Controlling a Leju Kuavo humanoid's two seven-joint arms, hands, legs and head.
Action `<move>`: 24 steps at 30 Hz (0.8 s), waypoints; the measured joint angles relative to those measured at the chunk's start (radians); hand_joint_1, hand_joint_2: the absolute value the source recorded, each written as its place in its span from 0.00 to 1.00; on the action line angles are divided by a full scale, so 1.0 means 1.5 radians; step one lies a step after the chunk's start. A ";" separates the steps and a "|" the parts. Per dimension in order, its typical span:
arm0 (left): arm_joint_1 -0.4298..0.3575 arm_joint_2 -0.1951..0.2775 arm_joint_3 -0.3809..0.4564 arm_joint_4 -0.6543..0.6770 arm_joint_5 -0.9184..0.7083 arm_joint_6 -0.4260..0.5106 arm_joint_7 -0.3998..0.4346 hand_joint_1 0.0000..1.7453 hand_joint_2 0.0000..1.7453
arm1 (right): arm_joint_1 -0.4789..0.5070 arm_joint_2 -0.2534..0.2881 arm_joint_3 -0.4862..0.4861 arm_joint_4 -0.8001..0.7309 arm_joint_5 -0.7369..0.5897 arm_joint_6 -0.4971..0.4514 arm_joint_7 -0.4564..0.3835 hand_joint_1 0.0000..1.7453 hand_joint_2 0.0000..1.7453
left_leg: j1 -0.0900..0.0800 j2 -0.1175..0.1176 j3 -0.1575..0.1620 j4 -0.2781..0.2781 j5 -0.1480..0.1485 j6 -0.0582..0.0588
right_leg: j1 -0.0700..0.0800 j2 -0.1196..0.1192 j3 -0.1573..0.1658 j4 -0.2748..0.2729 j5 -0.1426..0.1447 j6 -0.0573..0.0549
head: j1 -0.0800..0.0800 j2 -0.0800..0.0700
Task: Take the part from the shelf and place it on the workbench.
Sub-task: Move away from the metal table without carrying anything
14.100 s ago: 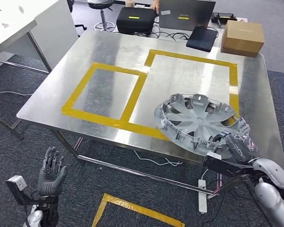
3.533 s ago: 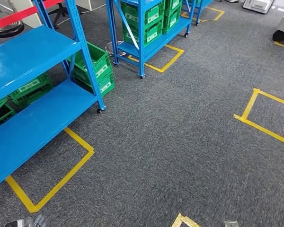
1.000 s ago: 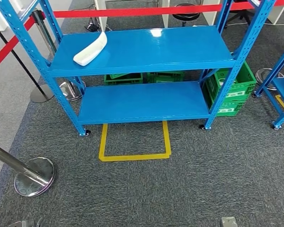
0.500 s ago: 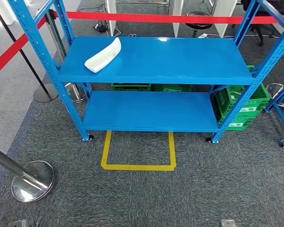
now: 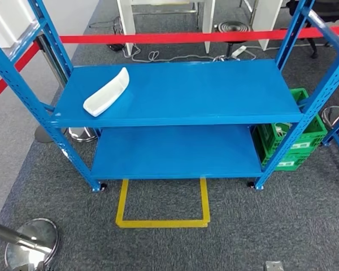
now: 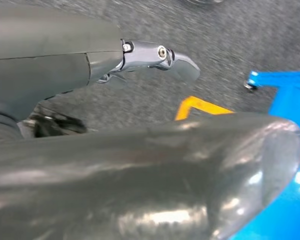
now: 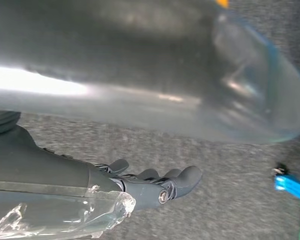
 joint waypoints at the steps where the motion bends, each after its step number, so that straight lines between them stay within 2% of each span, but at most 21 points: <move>1: 0.001 0.000 0.001 0.001 0.000 0.000 0.000 0.00 0.00 | 0.000 0.000 0.000 0.001 0.000 0.000 0.000 0.00 0.00 | -0.001 0.004 -0.003 -0.038 0.048 0.003 | 0.000 0.000 0.019 -0.006 -0.011 0.001 | -0.001 0.000; 2: 0.001 0.000 0.001 0.002 0.000 0.000 0.000 0.00 0.00 | -0.001 0.000 0.000 0.001 0.000 0.000 0.000 0.00 0.00 | -0.002 0.009 -0.003 -0.074 0.094 0.006 | 0.001 0.001 0.034 -0.009 -0.024 0.003 | -0.003 0.000; 3: 0.000 0.000 0.002 0.002 0.000 0.000 0.000 0.00 0.00 | -0.003 0.000 0.000 0.001 0.000 0.000 0.000 0.00 0.00 | -0.003 0.013 0.001 -0.099 0.131 0.008 | 0.003 0.002 0.049 -0.013 -0.041 0.006 | -0.004 0.000; 4: -0.002 0.000 0.001 0.001 0.000 0.000 0.000 0.00 0.00 | -0.006 0.000 0.000 -0.002 0.000 0.000 0.000 0.00 0.00 | -0.004 0.015 0.006 -0.115 0.147 0.010 | 0.004 0.002 0.065 -0.010 -0.049 0.009 | -0.004 0.000; 5: -0.006 0.000 0.000 0.000 0.000 0.000 -0.001 0.00 0.00 | -0.011 0.000 0.000 -0.005 0.000 0.000 -0.001 0.00 0.00 | -0.004 0.014 0.013 -0.119 0.142 0.011 | 0.005 0.002 0.076 -0.002 -0.051 0.015 | -0.003 0.000; 6: -0.010 0.001 0.000 -0.001 0.000 0.000 -0.001 0.00 0.00 | -0.020 -0.001 0.000 -0.009 -0.001 0.000 -0.001 0.00 0.00 | -0.003 0.013 0.023 -0.120 0.150 0.015 | 0.004 0.001 0.082 0.013 -0.049 0.020 | -0.002 0.000; 7: -0.014 0.002 -0.001 -0.002 0.001 0.002 -0.002 0.00 0.00 | -0.028 -0.001 0.001 -0.011 -0.002 -0.001 -0.002 0.00 0.00 | -0.002 0.012 0.031 -0.123 0.161 0.020 | 0.002 0.000 0.080 0.041 -0.038 0.025 | 0.000 0.000; 8: -0.017 0.003 -0.001 -0.002 0.002 0.005 -0.001 0.00 0.00 | -0.034 -0.002 0.001 -0.011 -0.004 -0.002 -0.002 0.00 0.00 | -0.001 0.013 0.039 -0.123 0.173 0.025 | 0.002 0.000 0.065 0.074 -0.037 0.028 | 0.003 0.000; 9: -0.017 0.003 -0.001 -0.002 0.002 0.009 0.000 0.00 0.25 | -0.036 -0.002 0.002 -0.010 -0.006 -0.003 -0.001 0.00 0.00 | 0.000 0.013 0.047 -0.123 0.182 0.031 | 0.001 0.000 0.045 0.112 -0.048 0.029 | 0.005 0.000; 10: -0.015 0.003 -0.001 -0.002 0.002 0.014 0.002 0.00 0.50 | -0.033 -0.002 0.004 -0.008 -0.008 -0.004 0.000 0.00 0.25 | 0.000 0.012 0.053 -0.122 0.181 0.033 | 0.002 -0.001 0.020 0.148 -0.067 0.030 | 0.008 0.000; 12: -0.008 0.002 -0.001 -0.002 -0.001 0.018 0.006 0.00 1.00 | -0.022 -0.002 0.004 -0.003 -0.012 -0.006 0.003 0.00 0.75 | 0.000 0.006 0.065 -0.122 0.167 0.035 | 0.002 -0.001 -0.028 0.184 -0.130 0.031 | 0.010 0.000; 13: -0.004 0.002 -0.001 -0.001 -0.006 0.019 0.008 0.00 1.00 | -0.017 -0.003 0.004 -0.001 -0.013 -0.007 0.005 0.00 1.00 | 0.000 0.002 0.071 -0.122 0.160 0.035 | 0.002 -0.001 -0.045 0.179 -0.145 0.033 | 0.011 0.000; 14: -0.001 0.002 -0.001 -0.001 -0.015 0.017 0.011 0.00 1.00 | -0.013 -0.003 0.004 0.001 -0.012 -0.008 0.006 0.00 1.00 | 0.001 0.000 0.078 -0.121 0.153 0.035 | 0.001 -0.001 -0.057 0.157 -0.131 0.036 | 0.012 0.000; 17: 0.002 0.003 0.002 -0.001 -0.038 0.010 0.020 0.00 0.25 | -0.007 -0.004 0.006 0.010 -0.014 -0.011 0.012 0.00 0.25 | 0.001 -0.003 0.095 -0.117 0.131 0.029 | -0.005 -0.004 -0.071 0.077 0.004 0.054 | 0.014 0.000; 18: 0.002 0.003 0.002 0.000 -0.035 0.009 0.021 0.00 0.00 | -0.007 -0.003 0.006 0.014 -0.018 -0.011 0.012 0.00 0.00 | -0.001 -0.004 0.096 -0.115 0.128 0.026 | -0.005 -0.004 -0.071 0.067 0.023 0.052 | 0.015 0.000; 20: 0.002 0.003 0.003 0.001 -0.024 0.012 0.027 0.00 0.00 | -0.005 -0.002 0.006 0.019 -0.025 -0.010 0.009 0.00 0.00 | -0.005 -0.006 0.093 -0.116 0.131 0.024 | -0.006 -0.001 -0.070 0.059 0.021 0.044 | 0.015 0.000; 21: 0.003 0.003 0.003 0.001 -0.019 0.012 0.030 0.00 0.00 | -0.005 -0.002 0.006 0.020 -0.028 -0.010 0.008 0.00 0.00 | -0.006 -0.005 0.095 -0.122 0.134 0.023 | -0.006 0.000 -0.066 0.053 0.019 0.037 | 0.013 0.000; 24: 0.005 0.003 0.003 0.002 -0.009 0.012 0.032 0.00 0.00 | -0.005 -0.002 0.005 0.022 -0.033 -0.011 0.002 0.00 0.00 | -0.007 -0.005 0.117 -0.155 0.140 0.024 | -0.006 0.003 -0.048 0.028 0.022 0.035 | 0.012 0.000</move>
